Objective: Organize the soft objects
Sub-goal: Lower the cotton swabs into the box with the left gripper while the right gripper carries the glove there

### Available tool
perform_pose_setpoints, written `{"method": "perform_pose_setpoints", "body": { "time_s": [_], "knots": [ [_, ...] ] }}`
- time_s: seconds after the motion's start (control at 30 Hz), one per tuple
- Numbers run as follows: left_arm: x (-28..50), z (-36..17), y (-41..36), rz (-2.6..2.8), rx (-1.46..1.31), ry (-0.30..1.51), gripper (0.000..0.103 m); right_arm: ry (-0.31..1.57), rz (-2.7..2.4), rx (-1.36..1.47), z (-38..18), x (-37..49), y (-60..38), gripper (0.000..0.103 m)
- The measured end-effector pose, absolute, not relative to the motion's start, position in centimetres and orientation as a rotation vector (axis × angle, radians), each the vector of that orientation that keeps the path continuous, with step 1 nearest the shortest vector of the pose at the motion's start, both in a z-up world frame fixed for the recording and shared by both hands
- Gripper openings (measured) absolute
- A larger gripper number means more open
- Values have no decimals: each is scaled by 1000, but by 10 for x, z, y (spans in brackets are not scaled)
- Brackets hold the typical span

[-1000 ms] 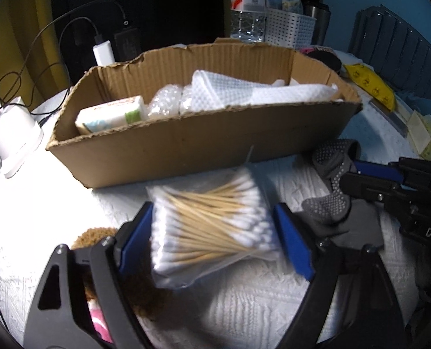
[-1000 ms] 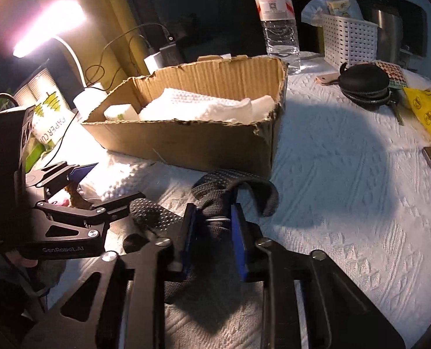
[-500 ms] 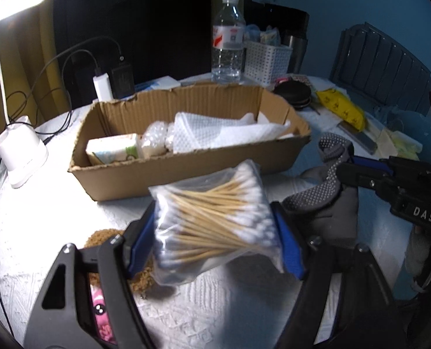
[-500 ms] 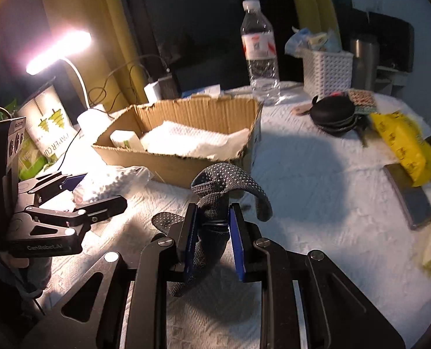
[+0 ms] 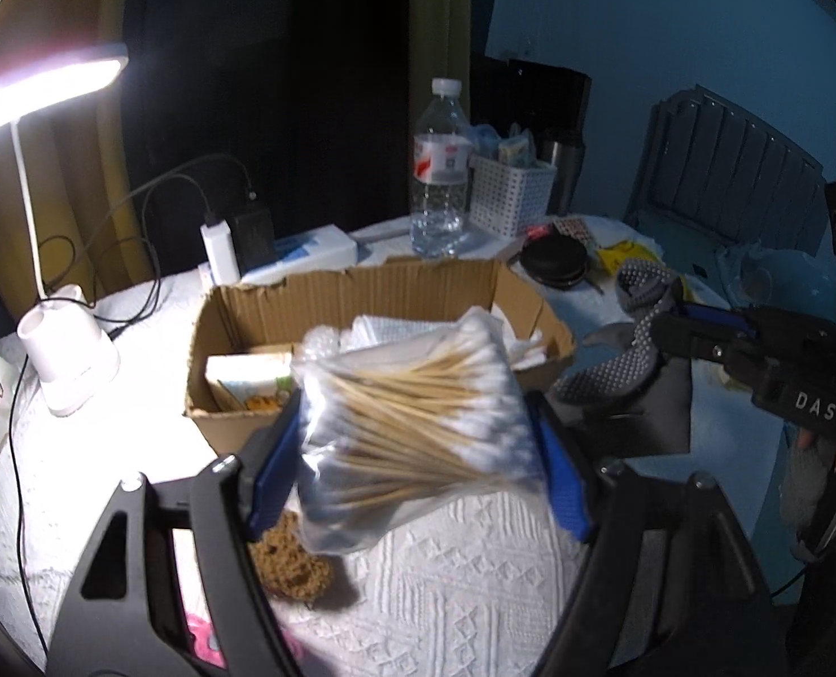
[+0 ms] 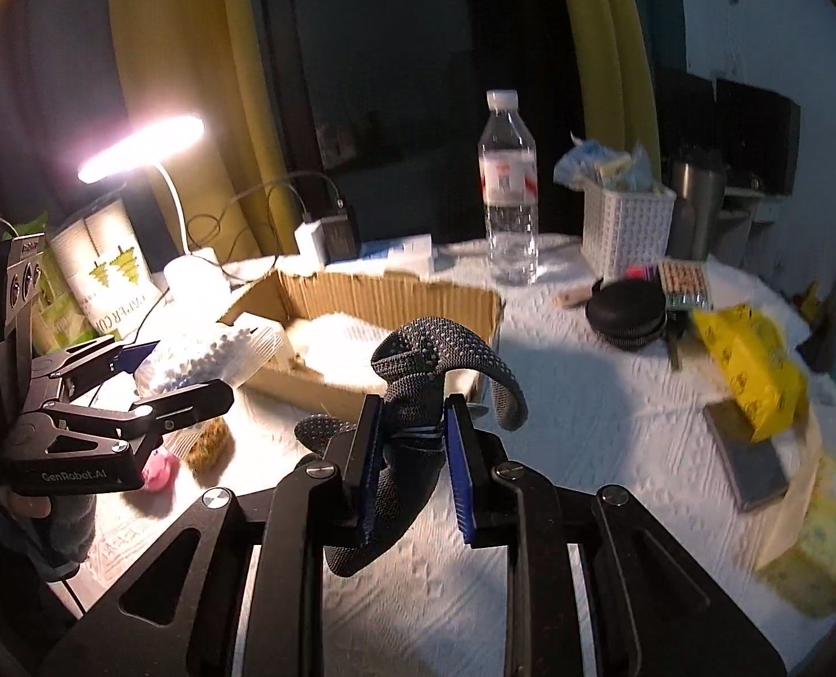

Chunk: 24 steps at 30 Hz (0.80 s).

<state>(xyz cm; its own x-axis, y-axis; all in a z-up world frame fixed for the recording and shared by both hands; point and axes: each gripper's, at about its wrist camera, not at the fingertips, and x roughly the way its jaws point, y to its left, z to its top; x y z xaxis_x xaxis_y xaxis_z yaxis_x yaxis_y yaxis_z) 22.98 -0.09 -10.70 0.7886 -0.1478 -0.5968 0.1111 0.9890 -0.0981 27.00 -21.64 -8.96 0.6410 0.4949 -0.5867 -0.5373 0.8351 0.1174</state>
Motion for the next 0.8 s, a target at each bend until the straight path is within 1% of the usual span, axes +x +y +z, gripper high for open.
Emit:
{"method": "perform_pose_setpoints", "body": {
  "time_s": [0.33,0.8],
  "knots": [
    [244,-92,6,-104,-70,608,74,592,609,-85,-66,290,-210,23],
    [279,-90,1,-76,-55,613,74,577,632,-70,-61,326,-209,23]
  ]
}}
